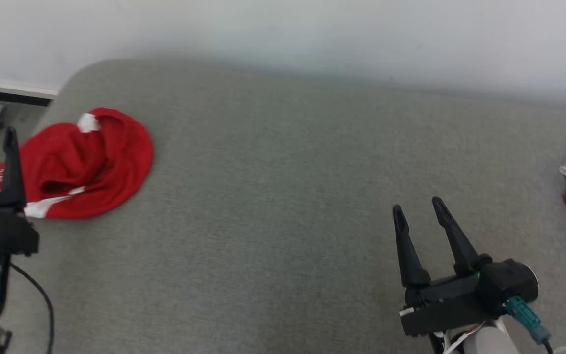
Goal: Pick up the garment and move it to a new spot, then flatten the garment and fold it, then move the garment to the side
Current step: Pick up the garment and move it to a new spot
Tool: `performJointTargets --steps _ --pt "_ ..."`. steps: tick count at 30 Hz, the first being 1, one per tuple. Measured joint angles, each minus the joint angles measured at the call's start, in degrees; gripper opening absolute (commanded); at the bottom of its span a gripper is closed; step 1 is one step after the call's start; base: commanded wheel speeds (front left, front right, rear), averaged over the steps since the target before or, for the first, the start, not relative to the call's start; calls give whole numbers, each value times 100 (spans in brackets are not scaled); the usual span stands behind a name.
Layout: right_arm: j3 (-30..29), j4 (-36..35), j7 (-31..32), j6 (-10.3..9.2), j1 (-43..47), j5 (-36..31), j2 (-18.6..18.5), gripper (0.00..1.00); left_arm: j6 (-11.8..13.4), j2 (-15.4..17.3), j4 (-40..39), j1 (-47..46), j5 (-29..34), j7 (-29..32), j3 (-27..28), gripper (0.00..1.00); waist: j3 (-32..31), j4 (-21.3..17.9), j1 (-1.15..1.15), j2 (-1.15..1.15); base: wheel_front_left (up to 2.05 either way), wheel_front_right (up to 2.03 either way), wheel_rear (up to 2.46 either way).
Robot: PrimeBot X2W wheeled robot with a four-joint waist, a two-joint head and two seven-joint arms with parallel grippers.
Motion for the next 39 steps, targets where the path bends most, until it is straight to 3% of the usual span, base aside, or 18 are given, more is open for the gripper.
performJointTargets --steps 14,23,34,35,36,37,39 --pt "263 -35 0 0 -503 40 0 100 -129 789 1666 -1490 -433 464 -669 100 1104 -1054 1 0 0 0 0" --pt "260 -16 0 0 -567 63 1 100 -137 894 2672 -1656 -980 920 -1128 100 1497 -1478 0 0 0 0 0" --pt "323 47 0 0 -677 63 -40 100 -138 926 3842 -1896 -1078 1267 -1433 100 1611 -1601 -1 -1 0 0 0" --pt "322 62 0 0 -677 63 -45 100 -137 913 3901 -1938 -1078 1236 -1464 52 1605 -1601 -1 -1 0 0 0" --pt "321 73 0 0 -676 63 -49 100 -137 905 3925 -1956 -1079 1138 -1496 15 1598 -1597 -1 -1 0 0 0" --pt "310 88 0 0 -676 63 -56 100 -138 870 3950 -1959 -1113 1059 -1513 0 1588 -1590 -2 -1 0 0 0" --pt "296 105 0 0 -672 63 -58 100 -138 806 3961 -1978 -1131 914 -1622 0 1560 -1568 -1 -1 0 0 0"
